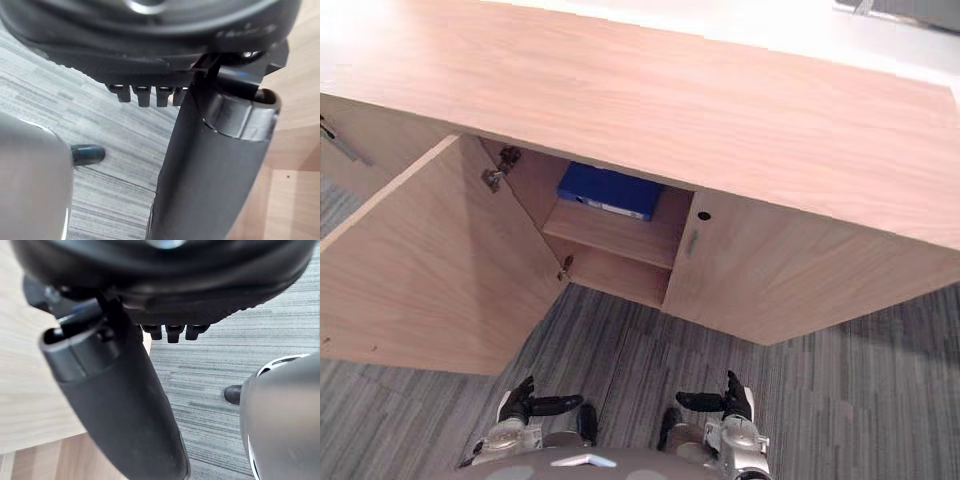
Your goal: Walk over to the cabinet, pick up the folder, carry it to the office cabinet, place the folder inside the office cabinet, then close the office cabinet door
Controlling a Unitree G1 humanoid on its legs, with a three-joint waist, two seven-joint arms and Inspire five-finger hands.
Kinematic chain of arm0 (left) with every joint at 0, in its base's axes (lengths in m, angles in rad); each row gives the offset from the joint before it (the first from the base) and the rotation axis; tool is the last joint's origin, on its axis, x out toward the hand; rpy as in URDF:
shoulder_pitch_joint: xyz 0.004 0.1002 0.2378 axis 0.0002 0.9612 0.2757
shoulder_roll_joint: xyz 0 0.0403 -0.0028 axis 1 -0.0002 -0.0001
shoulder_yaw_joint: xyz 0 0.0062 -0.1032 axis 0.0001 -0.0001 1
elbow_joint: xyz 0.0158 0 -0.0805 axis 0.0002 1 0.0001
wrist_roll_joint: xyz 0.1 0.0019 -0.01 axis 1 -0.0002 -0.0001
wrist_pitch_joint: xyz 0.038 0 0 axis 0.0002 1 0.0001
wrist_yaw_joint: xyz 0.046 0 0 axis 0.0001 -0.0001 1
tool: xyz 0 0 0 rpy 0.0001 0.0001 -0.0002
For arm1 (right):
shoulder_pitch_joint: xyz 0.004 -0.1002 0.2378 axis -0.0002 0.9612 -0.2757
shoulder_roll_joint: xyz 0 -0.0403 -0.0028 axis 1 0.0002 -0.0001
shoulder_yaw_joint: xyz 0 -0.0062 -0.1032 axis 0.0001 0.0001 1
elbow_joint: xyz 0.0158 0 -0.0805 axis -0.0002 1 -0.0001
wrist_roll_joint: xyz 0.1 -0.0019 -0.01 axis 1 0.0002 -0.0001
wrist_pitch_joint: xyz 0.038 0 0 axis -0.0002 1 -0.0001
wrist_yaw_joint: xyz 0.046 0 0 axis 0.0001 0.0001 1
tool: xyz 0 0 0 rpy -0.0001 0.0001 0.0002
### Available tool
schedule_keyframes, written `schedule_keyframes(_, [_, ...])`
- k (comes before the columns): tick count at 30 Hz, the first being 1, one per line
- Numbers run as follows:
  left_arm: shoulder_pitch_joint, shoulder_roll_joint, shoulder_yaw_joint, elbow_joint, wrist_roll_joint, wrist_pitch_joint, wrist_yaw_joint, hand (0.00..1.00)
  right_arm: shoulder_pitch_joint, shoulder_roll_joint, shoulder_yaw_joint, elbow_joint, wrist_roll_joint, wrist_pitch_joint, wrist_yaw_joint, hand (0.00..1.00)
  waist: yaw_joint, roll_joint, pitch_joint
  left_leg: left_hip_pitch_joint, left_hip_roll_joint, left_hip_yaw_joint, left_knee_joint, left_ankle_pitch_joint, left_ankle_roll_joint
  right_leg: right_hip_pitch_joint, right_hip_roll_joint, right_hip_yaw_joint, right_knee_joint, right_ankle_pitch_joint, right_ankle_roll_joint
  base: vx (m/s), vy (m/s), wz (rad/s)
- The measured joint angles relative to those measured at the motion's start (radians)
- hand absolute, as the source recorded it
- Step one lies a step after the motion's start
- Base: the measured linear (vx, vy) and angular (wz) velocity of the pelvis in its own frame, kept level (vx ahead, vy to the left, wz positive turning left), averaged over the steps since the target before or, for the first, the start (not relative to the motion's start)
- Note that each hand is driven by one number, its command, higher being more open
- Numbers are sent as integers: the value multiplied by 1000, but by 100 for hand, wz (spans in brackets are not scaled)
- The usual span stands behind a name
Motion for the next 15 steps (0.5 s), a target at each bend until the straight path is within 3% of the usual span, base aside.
schedule_keyframes(7, [23, -2, 64, 1, -109, -1, 8, 100, -11, -2, -18, 23, 0, 3, -1, 100, 1, 9, -7, 46, -31, -30, -27, 6, 9, 71, -12, -31, -48, 13, 19, 9, 49, 13])
schedule_keyframes(15, [47, 31, 326, 1, -324, -2, 35, 100, -35, -33, -50, 45, -1, 4, -5, 100, 6, 7, -22, 66, -30, -80, -54, 20, 14, 116, -4, -80, -78, 15, 17, -1, -16, 17])
